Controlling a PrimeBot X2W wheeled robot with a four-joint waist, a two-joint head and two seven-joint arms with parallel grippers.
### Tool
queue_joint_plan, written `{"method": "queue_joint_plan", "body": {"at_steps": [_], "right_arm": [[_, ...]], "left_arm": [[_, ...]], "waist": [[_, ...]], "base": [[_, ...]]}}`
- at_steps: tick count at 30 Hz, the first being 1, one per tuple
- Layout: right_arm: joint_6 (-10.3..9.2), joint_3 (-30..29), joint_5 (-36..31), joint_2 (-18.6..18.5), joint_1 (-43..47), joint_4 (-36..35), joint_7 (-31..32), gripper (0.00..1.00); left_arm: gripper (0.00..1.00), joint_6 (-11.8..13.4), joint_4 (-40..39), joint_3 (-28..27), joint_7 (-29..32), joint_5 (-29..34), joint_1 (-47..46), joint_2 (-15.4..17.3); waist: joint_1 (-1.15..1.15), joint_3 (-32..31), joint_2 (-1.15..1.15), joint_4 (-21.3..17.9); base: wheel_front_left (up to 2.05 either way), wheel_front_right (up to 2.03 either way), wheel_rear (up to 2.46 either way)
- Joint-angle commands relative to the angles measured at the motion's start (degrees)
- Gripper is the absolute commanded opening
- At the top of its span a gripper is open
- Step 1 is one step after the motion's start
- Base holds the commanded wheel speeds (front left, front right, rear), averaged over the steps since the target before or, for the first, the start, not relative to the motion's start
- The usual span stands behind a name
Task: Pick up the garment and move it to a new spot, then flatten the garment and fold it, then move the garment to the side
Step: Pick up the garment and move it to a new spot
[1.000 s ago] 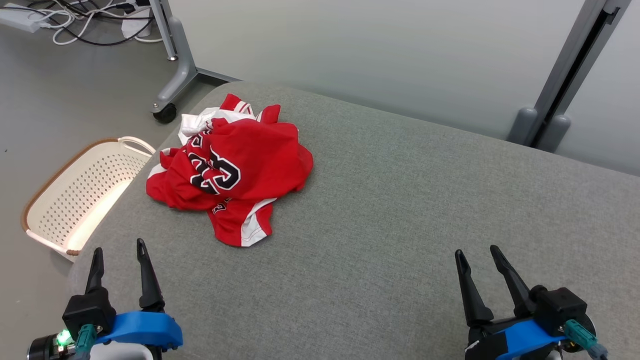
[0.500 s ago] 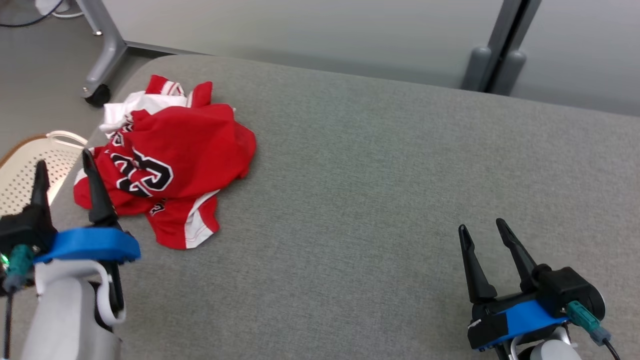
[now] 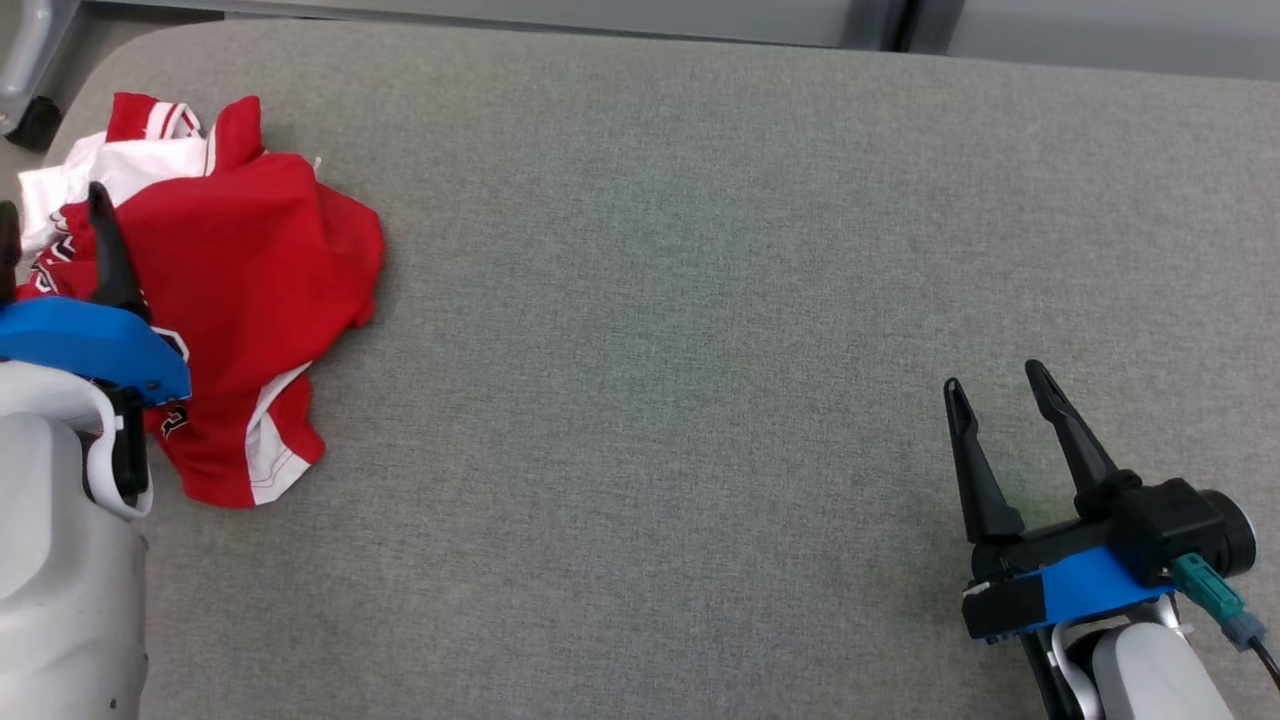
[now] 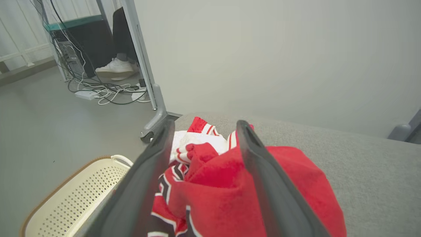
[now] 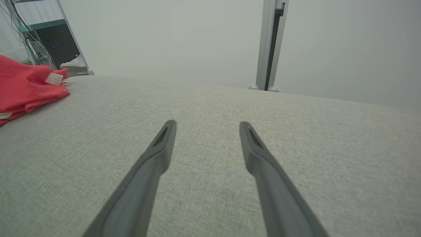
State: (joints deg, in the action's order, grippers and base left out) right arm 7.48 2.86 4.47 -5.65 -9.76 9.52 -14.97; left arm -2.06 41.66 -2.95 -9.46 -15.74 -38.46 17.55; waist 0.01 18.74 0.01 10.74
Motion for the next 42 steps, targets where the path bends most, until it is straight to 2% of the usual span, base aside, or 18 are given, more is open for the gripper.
{"method": "queue_joint_plan", "body": {"at_steps": [1,7,16,19,27,31,35,42], "right_arm": [[0.03,0.01,-0.52,-0.40,-0.82,-0.68,0.07,1.00],[0.03,0.43,-0.38,-0.54,-1.96,-1.17,0.10,1.00],[0.03,1.27,-0.13,0.10,-2.81,-0.41,-0.04,1.00],[0.03,1.53,0.05,0.29,-2.76,0.02,-0.11,1.00],[0.03,1.84,0.68,0.86,-2.30,1.73,-0.24,1.00],[0.03,2.17,1.15,1.42,-1.78,2.86,-0.25,1.00],[0.03,2.12,2.03,2.09,-0.98,3.25,-0.25,1.00],[0.03,2.09,3.10,2.62,0.05,3.24,-0.26,1.00]], "left_arm": [[1.00,-0.57,2.31,0.56,1.85,-0.40,-1.31,0.12],[1.00,-2.03,9.25,1.82,5.37,-0.91,-3.74,0.51],[1.00,-4.58,17.38,3.41,14.41,-3.90,-4.60,0.03],[0.00,-5.05,18.20,4.15,14.94,-4.14,-4.76,0.56],[0.00,-5.26,17.92,5.30,11.85,-4.14,-5.83,2.48],[0.00,-5.31,16.20,6.47,7.65,-3.03,-6.43,3.65],[0.00,-5.35,12.38,7.32,2.38,-2.34,-7.78,4.48],[0.00,-5.53,3.45,10.31,-1.61,-1.40,-9.96,5.71]], "waist": [[-0.01,0.76,-0.01,-0.10],[-0.01,2.18,-0.01,-0.93],[-0.01,2.12,-0.01,-1.97],[-0.01,1.69,-0.01,-2.49],[-0.01,-0.69,-0.01,-3.80],[-0.01,-3.01,-0.01,-4.73],[-0.01,-5.83,-0.01,-6.29],[-0.01,-8.78,-0.01,-9.91]], "base": [[0.00,0.00,0.00],[0.00,0.00,0.00],[0.00,0.00,0.00],[0.00,0.00,0.00],[0.00,0.00,0.00],[0.00,0.00,0.00],[0.00,0.00,0.00],[0.00,0.00,0.00]]}}
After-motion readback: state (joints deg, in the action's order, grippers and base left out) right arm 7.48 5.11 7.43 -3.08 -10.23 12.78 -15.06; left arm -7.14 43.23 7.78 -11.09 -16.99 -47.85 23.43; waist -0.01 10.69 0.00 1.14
